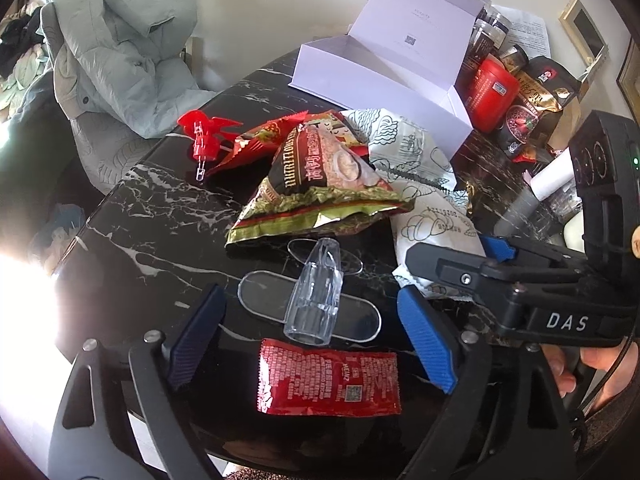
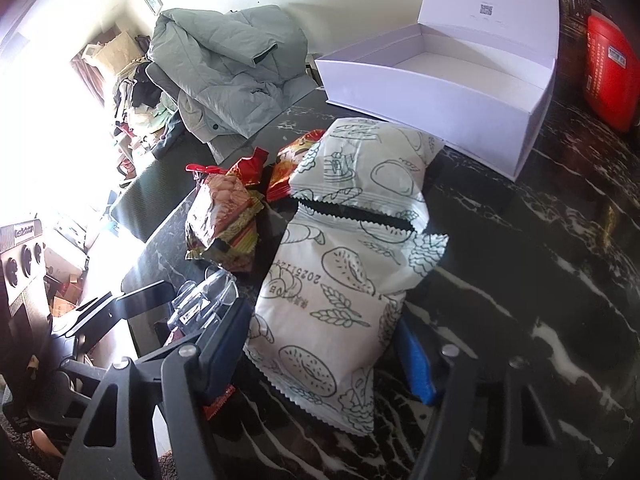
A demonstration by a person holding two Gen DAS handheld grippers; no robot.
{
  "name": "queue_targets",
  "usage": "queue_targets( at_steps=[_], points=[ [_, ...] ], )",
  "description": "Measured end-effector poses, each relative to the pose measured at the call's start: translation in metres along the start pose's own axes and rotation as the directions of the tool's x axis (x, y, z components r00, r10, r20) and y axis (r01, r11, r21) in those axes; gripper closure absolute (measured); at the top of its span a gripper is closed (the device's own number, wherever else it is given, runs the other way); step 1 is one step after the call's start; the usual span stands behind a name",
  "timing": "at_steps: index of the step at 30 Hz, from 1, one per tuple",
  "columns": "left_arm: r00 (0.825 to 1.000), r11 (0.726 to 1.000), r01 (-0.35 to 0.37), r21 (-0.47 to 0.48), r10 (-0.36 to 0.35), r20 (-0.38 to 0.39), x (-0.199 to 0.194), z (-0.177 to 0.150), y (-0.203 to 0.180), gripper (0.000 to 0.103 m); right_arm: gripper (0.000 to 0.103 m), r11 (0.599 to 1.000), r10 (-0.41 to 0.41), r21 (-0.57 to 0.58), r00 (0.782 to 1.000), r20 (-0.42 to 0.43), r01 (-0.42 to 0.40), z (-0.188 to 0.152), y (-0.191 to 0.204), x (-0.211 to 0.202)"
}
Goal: Organize objects
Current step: 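Close the left gripper on the clear plastic stand while the right gripper grasps the white pouch, then lift the clear stand with the left gripper while the right gripper lifts the white pouch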
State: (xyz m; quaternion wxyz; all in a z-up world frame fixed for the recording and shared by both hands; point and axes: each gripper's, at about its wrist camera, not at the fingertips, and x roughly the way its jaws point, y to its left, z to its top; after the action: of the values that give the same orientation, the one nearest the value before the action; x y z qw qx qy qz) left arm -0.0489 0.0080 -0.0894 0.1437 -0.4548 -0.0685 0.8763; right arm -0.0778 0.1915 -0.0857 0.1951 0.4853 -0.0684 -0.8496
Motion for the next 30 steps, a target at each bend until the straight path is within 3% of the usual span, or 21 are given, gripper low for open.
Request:
queue_targets(
  at_steps=[9, 16, 20, 30],
  points=[
    [0.998, 0.992, -0.064, 0.113, 0.063, 0.014, 0.01, -0.003, -0.017, 0.009, 0.033, 1.0, -0.005, 0.001, 1.0, 0.0, 0.005, -0.014, -0.013, -0.013],
    [0.993, 0.965, -0.114, 0.236, 0.109, 0.035, 0.013, -0.012, -0.028, 0.009, 0.033, 1.0, -0.004, 0.003, 1.0, 0.006, 0.004, -0.015, -0.015, -0.014],
    [0.994, 0.965, -0.107, 0.238, 0.099, 0.045, 0.01, -0.012, -0.028, 0.024, 0.033, 1.0, -0.004, 0.0, 1.0, 0.009, 0.004, -0.016, -0.015, -0.014],
    [0.998, 0.972, -0.067, 0.226, 0.067, 0.01, 0.008, -0.008, -0.026, 0.025, 0.034, 1.0, 0.002, -0.012, 1.0, 0.015, -0.001, -0.018, -0.013, -0.016]
  ],
)
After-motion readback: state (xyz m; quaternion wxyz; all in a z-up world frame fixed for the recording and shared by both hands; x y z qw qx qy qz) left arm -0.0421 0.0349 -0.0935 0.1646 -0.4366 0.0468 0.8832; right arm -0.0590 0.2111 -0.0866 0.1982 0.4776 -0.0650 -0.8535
